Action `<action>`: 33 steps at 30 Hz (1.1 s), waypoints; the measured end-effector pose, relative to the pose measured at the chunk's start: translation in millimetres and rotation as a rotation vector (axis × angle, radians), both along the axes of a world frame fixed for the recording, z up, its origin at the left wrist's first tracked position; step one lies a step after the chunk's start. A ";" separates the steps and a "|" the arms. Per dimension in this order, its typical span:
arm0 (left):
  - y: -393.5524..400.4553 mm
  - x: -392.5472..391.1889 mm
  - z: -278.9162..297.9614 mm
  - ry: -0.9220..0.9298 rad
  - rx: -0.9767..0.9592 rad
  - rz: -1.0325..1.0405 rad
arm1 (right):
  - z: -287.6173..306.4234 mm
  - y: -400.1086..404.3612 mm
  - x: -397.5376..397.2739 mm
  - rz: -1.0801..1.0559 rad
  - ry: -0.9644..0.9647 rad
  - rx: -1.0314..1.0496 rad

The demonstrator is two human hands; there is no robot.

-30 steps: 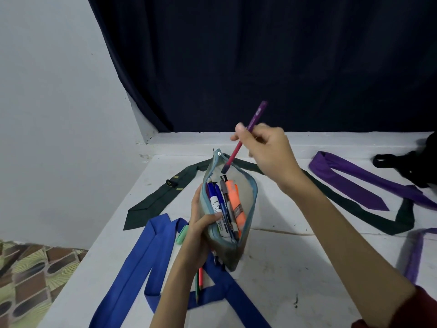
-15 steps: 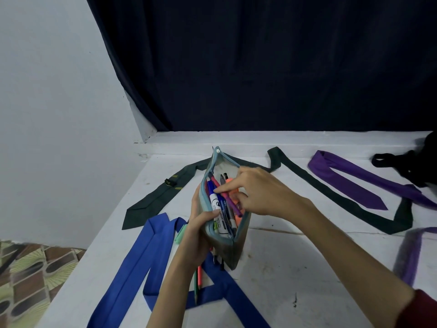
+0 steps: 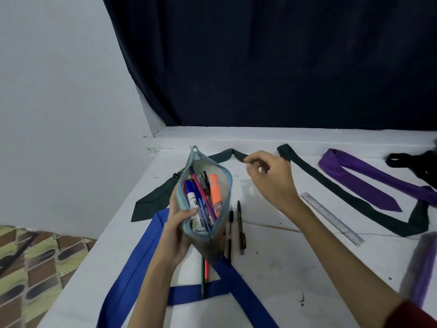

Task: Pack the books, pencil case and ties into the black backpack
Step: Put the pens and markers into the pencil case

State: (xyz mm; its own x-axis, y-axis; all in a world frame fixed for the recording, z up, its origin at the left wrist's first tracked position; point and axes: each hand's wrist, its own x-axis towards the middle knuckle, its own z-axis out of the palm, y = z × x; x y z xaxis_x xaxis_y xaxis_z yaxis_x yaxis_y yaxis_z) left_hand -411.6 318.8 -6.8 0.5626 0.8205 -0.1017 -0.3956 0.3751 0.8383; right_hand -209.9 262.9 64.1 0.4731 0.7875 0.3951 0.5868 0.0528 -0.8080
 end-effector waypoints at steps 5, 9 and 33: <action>8.1 -21.2 -0.1 -0.007 0.026 0.065 | -63.0 9.3 -9.4 0.049 -0.146 -0.689; 7.6 -25.6 0.0 0.001 0.026 0.045 | -86.5 9.0 -19.9 0.053 -0.172 -0.747; 6.7 -0.3 1.6 0.034 0.138 0.007 | -63.0 4.3 -6.3 0.000 0.155 -0.675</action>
